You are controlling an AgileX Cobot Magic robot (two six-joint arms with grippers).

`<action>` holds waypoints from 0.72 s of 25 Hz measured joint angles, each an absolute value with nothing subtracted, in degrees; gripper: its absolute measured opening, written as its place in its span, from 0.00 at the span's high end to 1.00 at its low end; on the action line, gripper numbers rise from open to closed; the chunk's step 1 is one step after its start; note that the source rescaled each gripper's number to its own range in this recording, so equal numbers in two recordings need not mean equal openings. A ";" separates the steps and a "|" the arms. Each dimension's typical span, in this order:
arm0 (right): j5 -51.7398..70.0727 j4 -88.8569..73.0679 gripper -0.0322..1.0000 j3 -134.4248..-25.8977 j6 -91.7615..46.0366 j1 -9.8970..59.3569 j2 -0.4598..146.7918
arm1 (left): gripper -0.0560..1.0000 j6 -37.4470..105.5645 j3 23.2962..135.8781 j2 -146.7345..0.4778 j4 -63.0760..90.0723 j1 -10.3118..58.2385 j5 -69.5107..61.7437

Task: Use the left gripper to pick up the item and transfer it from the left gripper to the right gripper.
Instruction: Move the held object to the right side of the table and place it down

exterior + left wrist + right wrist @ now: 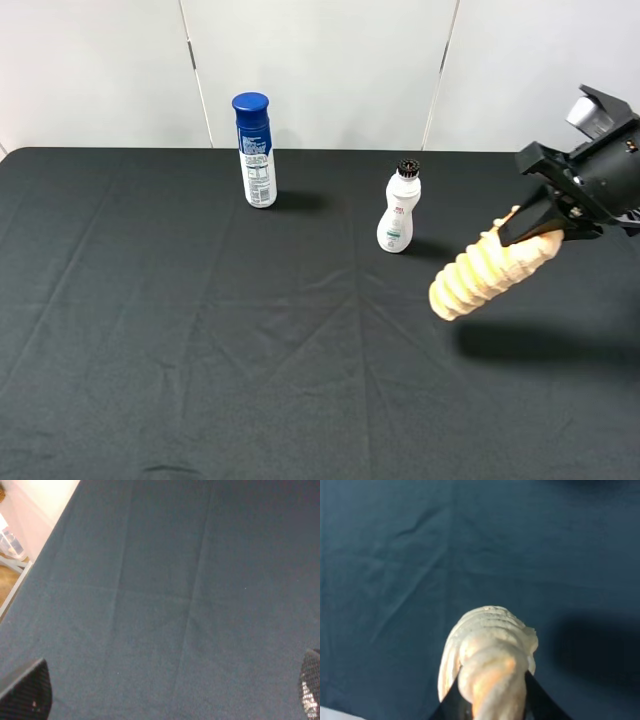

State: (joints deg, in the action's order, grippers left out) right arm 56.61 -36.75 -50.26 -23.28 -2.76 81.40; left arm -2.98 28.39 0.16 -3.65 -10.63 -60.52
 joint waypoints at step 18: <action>68.78 -36.76 0.97 -67.99 -21.24 -9.57 108.23 | 0.00 -2.98 28.39 0.16 -3.67 -10.63 -60.52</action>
